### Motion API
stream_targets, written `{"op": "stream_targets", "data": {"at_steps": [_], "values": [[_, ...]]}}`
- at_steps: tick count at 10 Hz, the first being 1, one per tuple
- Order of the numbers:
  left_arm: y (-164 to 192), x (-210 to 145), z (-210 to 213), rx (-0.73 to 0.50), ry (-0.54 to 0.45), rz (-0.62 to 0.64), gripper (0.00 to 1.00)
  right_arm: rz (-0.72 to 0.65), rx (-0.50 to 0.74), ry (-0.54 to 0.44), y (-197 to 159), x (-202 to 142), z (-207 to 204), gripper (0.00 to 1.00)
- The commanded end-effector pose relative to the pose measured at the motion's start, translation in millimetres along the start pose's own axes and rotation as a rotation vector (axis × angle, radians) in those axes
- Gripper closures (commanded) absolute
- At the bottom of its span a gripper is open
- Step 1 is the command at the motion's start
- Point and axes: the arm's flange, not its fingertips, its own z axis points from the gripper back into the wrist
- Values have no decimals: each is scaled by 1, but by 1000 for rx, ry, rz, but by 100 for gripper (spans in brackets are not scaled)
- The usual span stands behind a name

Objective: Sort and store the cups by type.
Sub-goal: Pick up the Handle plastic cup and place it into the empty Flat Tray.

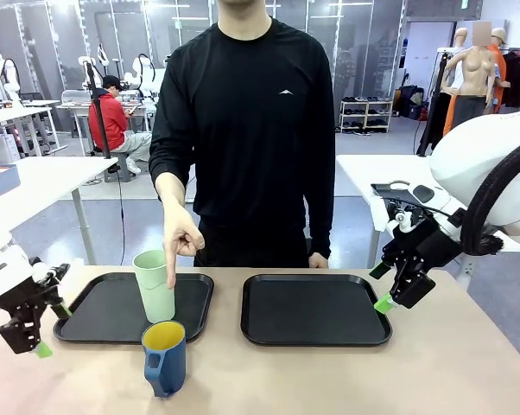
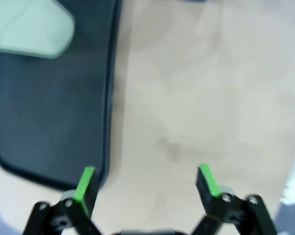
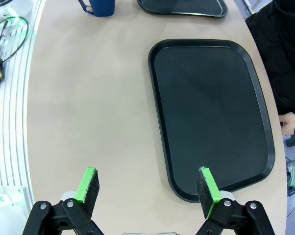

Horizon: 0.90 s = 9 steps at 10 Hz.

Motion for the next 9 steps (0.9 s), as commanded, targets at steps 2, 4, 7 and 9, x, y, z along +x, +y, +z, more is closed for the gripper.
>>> {"op": "stream_targets", "data": {"at_steps": [2,4,7,9], "values": [[-5,-15,-26,-26,-286,-115,0,-2,-3,8,3,0,1,0],[-2,-14,-35,-56,-505,-145,0,-2,-3,8,3,0,1,0],[6,-13,-51,-101,-763,-119,0,-2,-3,8,3,0,1,0],[9,-17,-56,-127,-917,-111,0,-2,-3,8,3,0,1,0]]}}
